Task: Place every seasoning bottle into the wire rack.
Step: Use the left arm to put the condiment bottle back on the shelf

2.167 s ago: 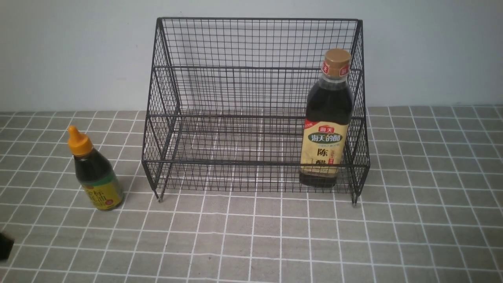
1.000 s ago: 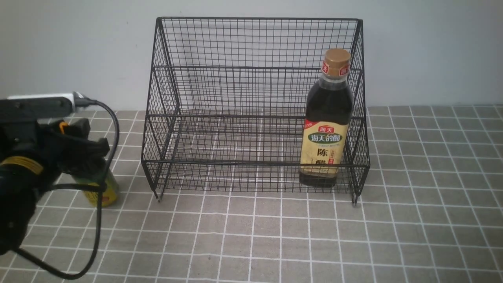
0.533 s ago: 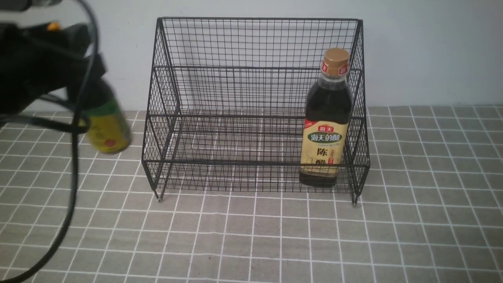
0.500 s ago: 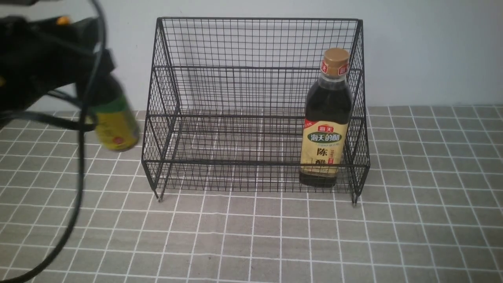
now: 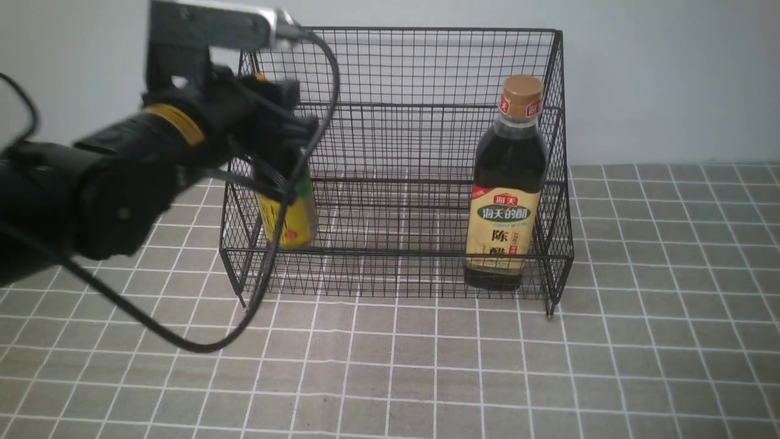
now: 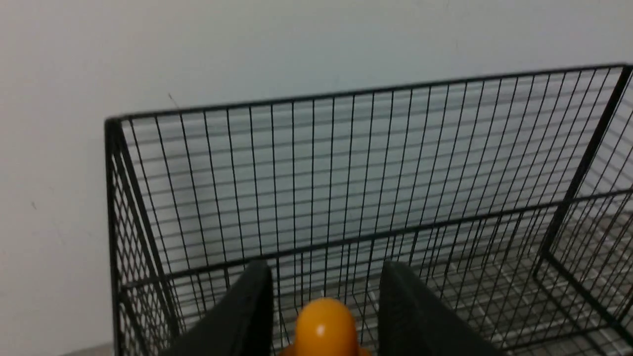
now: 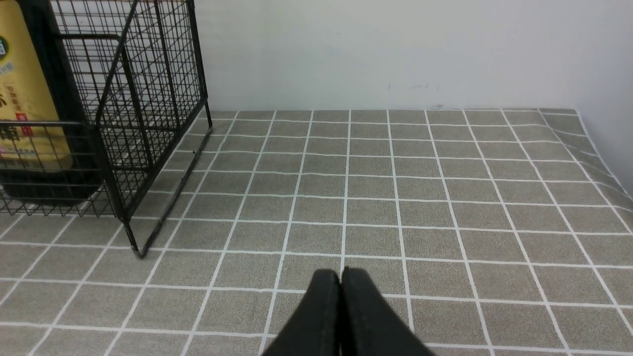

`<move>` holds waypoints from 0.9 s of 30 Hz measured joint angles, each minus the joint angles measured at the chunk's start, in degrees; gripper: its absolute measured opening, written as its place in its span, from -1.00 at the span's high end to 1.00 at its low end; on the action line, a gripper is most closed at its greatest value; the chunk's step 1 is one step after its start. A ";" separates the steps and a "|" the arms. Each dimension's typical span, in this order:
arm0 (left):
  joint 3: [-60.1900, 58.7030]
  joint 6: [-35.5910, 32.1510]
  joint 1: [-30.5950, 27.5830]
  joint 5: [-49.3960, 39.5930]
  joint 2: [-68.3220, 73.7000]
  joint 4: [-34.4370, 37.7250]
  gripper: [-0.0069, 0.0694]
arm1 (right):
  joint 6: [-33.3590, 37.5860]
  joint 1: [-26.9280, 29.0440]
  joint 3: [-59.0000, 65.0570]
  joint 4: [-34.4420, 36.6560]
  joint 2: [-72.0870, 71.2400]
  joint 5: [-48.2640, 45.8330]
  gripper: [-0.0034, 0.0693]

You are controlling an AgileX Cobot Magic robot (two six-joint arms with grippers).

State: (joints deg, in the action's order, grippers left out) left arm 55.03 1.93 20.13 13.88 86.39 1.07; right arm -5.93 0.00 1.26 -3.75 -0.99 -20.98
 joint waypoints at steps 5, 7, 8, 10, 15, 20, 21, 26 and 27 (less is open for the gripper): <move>0.06 0.05 0.03 -0.89 3.36 -0.15 0.16 | 0.00 0.00 0.00 0.00 0.00 0.00 0.94; 0.06 0.05 0.03 -2.03 4.06 -0.15 0.16 | 0.00 0.00 0.00 0.00 0.00 0.00 0.94; 0.06 0.05 0.03 -2.75 4.45 -0.15 0.16 | 0.00 0.00 0.00 0.00 0.00 0.00 0.94; 0.06 0.05 0.03 -3.75 4.86 -0.15 0.16 | 0.00 0.00 0.00 0.00 0.00 0.00 0.94; 0.30 0.05 0.03 -4.79 5.15 -0.15 0.07 | 0.00 0.00 0.00 0.00 0.00 0.00 0.94; 0.52 0.00 0.03 -8.49 3.63 -0.15 -0.33 | 0.00 0.00 0.00 0.00 0.00 0.00 0.94; 0.52 -0.20 0.03 -9.74 2.77 -0.15 -0.38 | 0.00 0.00 0.00 0.00 0.00 0.00 0.94; 0.52 -1.10 0.03 -17.94 -4.11 -0.28 -0.46 | 0.00 0.00 0.00 0.00 0.00 0.00 0.94; 0.52 -1.13 0.03 -20.55 -6.32 -0.32 -0.46 | 0.00 0.00 0.00 0.00 0.00 0.00 0.94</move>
State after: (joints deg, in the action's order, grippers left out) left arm 55.55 0.80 20.15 -6.67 80.07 0.74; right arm -5.93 0.00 1.26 -3.75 -0.99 -20.98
